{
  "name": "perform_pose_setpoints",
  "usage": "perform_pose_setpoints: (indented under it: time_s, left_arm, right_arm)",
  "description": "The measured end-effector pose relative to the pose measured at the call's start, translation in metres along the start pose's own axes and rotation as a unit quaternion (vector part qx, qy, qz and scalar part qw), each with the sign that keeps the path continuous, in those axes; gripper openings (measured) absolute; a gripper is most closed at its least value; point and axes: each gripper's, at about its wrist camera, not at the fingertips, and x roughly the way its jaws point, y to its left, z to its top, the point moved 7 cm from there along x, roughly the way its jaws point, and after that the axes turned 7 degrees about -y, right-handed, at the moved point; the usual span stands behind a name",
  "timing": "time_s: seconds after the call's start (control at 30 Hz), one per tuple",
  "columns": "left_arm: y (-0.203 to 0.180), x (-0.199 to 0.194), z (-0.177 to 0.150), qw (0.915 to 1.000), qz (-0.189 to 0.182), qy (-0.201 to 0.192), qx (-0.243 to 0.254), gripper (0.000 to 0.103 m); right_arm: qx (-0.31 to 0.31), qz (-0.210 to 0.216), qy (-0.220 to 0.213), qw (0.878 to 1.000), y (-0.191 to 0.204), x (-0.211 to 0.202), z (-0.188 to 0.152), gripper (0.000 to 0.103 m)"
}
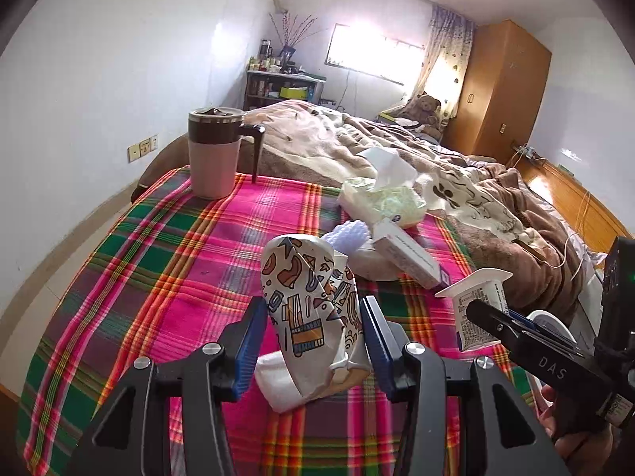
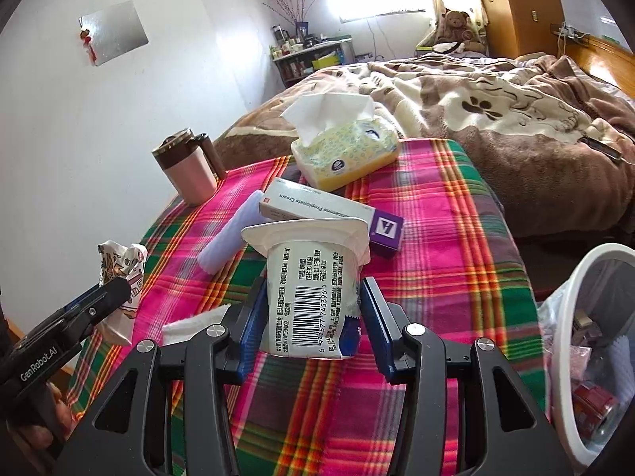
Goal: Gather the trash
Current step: 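Carry the yogurt cup and paper bag over the wastebasket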
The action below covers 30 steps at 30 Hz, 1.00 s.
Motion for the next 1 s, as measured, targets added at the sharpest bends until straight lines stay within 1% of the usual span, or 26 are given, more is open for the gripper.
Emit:
perform_pose_setpoints:
  time_s: [0.17, 0.3, 0.4, 0.6, 0.73, 1.0]
  left_arm:
    - [-0.024, -0.016, -0.002, 0.9996, -0.015, -0.012, 0.022, 0.049]
    - [-0.045, -0.03, -0.002, 0.9985, -0.027, -0.031, 0.037, 0.049]
    - [-0.06, -0.039, -0.003, 0.9975, -0.044, -0.037, 0.04, 0.049]
    - [-0.089, -0.051, -0.007, 0.9953, -0.065, -0.045, 0.056, 0.049]
    - [-0.107, -0.055, -0.01, 0.9936, -0.083, -0.044, 0.064, 0.049]
    - [-0.157, -0.065, -0.022, 0.9884, -0.116, -0.043, 0.088, 0.049]
  right_arm:
    - [0.005, -0.003, -0.014, 1.0, -0.011, -0.018, 0.0, 0.048]
    - [0.009, -0.005, -0.023, 1.0, -0.021, -0.032, -0.002, 0.048]
    - [0.013, -0.011, -0.033, 0.999, -0.032, -0.046, -0.002, 0.048]
    - [0.015, -0.027, -0.051, 0.998, -0.051, -0.07, -0.001, 0.048]
    - [0.021, -0.034, -0.062, 0.997, -0.063, -0.083, -0.001, 0.048]
    - [0.042, -0.06, -0.078, 0.994, -0.099, -0.11, -0.003, 0.048]
